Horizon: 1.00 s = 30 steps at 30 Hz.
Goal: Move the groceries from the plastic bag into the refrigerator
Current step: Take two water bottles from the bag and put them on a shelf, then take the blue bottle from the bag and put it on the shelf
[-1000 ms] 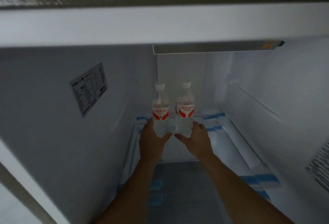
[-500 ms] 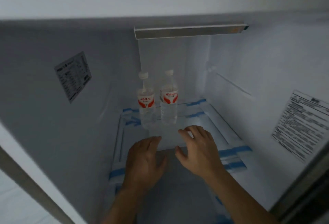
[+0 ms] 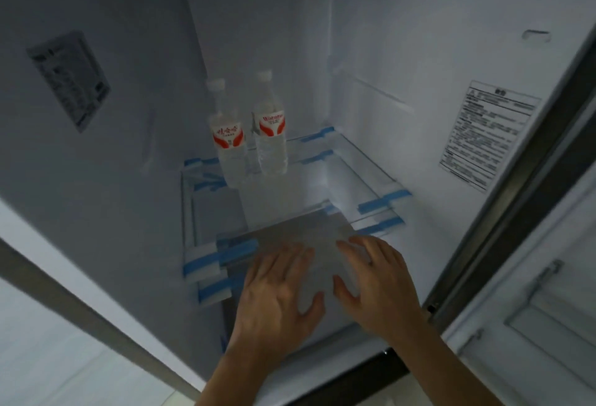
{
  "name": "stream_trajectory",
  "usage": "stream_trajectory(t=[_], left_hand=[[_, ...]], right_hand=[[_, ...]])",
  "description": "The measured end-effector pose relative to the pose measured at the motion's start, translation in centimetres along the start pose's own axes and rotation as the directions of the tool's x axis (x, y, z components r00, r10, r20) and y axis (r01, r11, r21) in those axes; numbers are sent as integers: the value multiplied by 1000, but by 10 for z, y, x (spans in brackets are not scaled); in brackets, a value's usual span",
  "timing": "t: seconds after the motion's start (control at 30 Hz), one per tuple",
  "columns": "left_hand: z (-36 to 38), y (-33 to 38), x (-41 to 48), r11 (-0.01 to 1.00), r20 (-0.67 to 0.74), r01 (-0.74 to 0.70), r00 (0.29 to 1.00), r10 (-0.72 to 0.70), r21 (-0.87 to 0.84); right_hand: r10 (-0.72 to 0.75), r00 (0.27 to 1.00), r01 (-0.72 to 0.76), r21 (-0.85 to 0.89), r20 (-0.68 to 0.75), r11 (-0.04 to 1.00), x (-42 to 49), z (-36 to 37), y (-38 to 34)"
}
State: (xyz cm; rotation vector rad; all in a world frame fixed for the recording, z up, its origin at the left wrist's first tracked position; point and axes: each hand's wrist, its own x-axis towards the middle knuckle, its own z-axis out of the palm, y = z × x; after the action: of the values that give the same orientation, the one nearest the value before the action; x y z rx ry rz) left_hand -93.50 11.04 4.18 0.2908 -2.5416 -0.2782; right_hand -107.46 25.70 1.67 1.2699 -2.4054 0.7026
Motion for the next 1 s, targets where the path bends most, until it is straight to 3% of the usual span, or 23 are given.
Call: stream_trajectory(t=[0.23,0.33,0.47,0.57,0.7,0.8,1.0], left_hand=[[22,19,-15,991,149,-42,987,61,-125],[36,35,-21,967,143,-123,977,157,-223],[66,63,-31,918,140,-224,949,281,-328],[90,87,-36,825,148,-207,933,329,-526],[91,137,-49,771,186,-280,871,455,-572],[89,170,-63,786,254,-320,824,507,-529],[84,239,-93,730,266,-406,743,614,-551]], right_hand=[[169,986,-168,-48,14,985,-58,-11,1],[248,969,-247,-102,-5,964,-86,-23,2],[356,933,-359,-187,-53,914,-125,-45,3],[424,900,-436,-220,-103,873,-158,-64,4],[532,828,-560,-269,-176,783,-209,-93,7],[597,767,-642,-291,-237,709,-249,-114,6],[698,637,-770,-291,-326,567,-331,-153,-6]])
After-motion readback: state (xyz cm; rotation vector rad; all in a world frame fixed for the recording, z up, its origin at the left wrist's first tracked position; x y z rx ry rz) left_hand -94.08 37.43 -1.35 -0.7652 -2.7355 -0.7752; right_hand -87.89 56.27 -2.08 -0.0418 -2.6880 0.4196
